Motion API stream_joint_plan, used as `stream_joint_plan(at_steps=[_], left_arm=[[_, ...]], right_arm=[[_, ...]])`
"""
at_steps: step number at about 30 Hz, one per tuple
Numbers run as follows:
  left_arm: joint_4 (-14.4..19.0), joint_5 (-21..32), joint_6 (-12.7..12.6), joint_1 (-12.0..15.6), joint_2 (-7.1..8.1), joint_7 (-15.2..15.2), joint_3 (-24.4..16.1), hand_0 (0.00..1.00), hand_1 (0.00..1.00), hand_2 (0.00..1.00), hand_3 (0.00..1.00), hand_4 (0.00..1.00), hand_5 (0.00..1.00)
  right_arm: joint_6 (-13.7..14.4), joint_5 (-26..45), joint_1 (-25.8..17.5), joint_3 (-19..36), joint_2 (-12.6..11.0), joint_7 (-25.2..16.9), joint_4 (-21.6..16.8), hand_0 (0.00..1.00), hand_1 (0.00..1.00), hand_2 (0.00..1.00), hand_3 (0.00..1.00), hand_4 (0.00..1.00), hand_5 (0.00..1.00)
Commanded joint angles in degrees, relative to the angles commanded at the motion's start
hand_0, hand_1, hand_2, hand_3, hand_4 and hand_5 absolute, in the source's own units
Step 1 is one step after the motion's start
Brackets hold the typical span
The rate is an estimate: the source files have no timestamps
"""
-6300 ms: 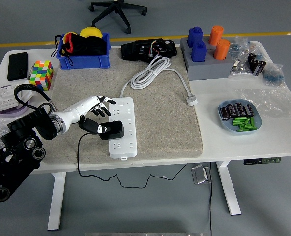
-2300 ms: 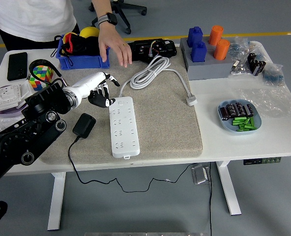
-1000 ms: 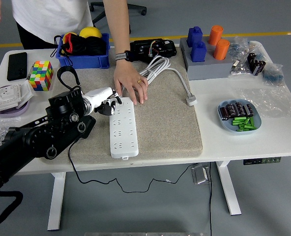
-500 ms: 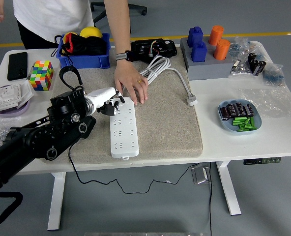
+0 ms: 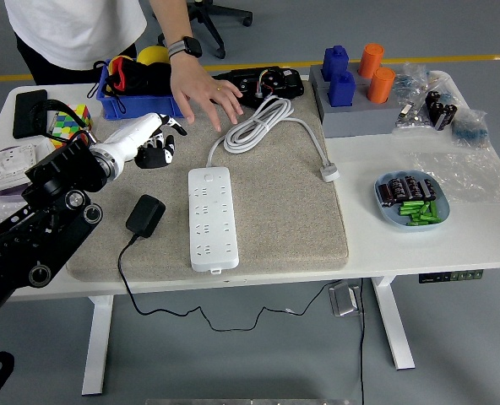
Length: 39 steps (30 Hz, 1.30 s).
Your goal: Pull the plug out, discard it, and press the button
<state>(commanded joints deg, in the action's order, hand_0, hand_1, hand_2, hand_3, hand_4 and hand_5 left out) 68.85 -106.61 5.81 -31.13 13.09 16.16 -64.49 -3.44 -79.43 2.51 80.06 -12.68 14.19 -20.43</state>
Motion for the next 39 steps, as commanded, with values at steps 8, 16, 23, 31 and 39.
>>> stream_joint_plan(at_steps=[8,16,23,31,39], left_arm=[[3.56,-1.78,-3.79,7.12,0.80,-4.65,-10.04,0.759,0.743,0.721,0.832,0.725,0.002],[4.12,-1.50,-6.94,11.69,0.78,-8.43,-17.50,0.886,0.888,0.877,0.909,0.818,0.277],[4.77,-0.66,-8.62,14.01,1.08,-10.65,-20.56,0.891,0.887,0.873,0.911,0.831,0.314],[5.16,0.52,-9.01,15.42,1.01,-11.34,-22.60,0.886,0.862,0.846,0.907,0.824,0.289],[5.50,0.66,-8.75,16.25,1.06,-10.94,-23.52,0.882,0.848,0.838,0.906,0.813,0.275]], right_arm=[[-0.01,-0.02,0.18,0.01,-0.03,-0.02,-0.04,0.749,0.701,0.709,0.724,0.775,0.634],[-0.02,-0.03,0.29,-0.27,-0.19,-0.01,-0.01,0.750,0.700,0.711,0.723,0.775,0.634],[-0.04,-0.07,0.44,-0.52,-0.24,-0.01,0.01,0.750,0.701,0.711,0.724,0.775,0.634],[-0.03,-0.15,0.71,-0.56,-0.30,-0.02,0.02,0.749,0.701,0.711,0.724,0.774,0.633],[-0.03,-0.32,0.70,-0.45,-0.10,-0.02,0.06,0.749,0.701,0.711,0.724,0.774,0.633]])
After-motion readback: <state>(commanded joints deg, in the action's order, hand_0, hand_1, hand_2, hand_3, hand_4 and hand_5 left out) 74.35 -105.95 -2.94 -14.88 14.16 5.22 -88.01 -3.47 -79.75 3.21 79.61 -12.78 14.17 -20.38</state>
